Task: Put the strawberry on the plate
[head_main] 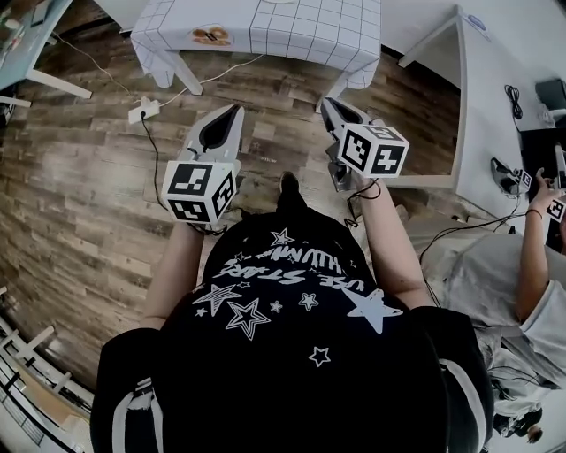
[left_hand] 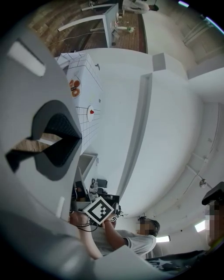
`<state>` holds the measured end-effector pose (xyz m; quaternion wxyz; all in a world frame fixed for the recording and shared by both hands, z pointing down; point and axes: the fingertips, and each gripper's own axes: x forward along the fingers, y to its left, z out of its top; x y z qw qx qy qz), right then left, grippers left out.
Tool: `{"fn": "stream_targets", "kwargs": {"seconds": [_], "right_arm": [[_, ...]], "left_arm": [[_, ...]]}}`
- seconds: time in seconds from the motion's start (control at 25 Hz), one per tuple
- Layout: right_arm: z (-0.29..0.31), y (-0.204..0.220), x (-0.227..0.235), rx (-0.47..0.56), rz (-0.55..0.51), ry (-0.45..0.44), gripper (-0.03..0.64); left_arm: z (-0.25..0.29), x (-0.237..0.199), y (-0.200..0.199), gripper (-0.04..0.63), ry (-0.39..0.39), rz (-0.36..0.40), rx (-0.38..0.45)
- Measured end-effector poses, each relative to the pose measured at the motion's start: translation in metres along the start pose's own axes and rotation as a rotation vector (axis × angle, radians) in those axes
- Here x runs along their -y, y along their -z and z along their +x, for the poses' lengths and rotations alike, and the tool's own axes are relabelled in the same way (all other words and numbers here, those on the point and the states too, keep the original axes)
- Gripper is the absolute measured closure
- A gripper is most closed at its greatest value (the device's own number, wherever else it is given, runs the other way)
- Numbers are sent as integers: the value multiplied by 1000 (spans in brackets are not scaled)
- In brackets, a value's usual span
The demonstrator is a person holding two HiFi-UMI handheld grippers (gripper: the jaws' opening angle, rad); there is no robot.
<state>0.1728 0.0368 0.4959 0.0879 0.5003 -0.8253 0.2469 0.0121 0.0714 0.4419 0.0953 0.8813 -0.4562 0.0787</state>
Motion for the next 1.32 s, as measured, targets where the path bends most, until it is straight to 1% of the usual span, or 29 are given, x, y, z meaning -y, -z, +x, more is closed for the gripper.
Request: {"fn": "stream_targets", "kwargs": {"seconds": [0.12, 0.16, 0.32, 0.4, 0.48, 0.6, 0.68, 0.84, 1.0, 1.12, 1.2, 1.32], "right_arm": [[-12, 5, -26, 0, -22, -10, 603], [-14, 0, -33, -7, -32, -8, 603], [-12, -50, -48, -57, -31, 7, 603], [-20, -56, -52, -59, -32, 18, 603], [-34, -44, -55, -55, -36, 32, 603], [-56, -9, -60, -52, -38, 40, 603], [-66, 3, -66, -67, -40, 43, 603], [-77, -9, -73, -99, -64, 44, 603], [-87, -22, -71, -63, -70, 21, 603], [-95, -27, -76, -49, -76, -8, 603], [-104, -27, -75, -52, -72, -19, 603], [-122, -24, -74, -61, -71, -38, 603]], "left_arm": [[-29, -3, -1, 589, -13, -6, 21], [-33, -6, -6, 589, -14, -10, 23], [-29, -25, -54, 589, -8, -42, -6], [-32, -25, -64, 589, -1, -45, 0], [-41, -16, -58, 589, 9, -46, 11], [-59, 0, -31, 589, 20, -39, 20], [-67, 1, -26, 589, 19, -42, 20], [-74, -2, -44, 589, -9, -69, 24], [-82, 12, -51, 589, -25, -55, 31], [-86, 18, -55, 589, -57, -51, 29], [-88, 28, -58, 589, -72, -74, 34], [-96, 54, -60, 589, -64, -101, 41]]}}
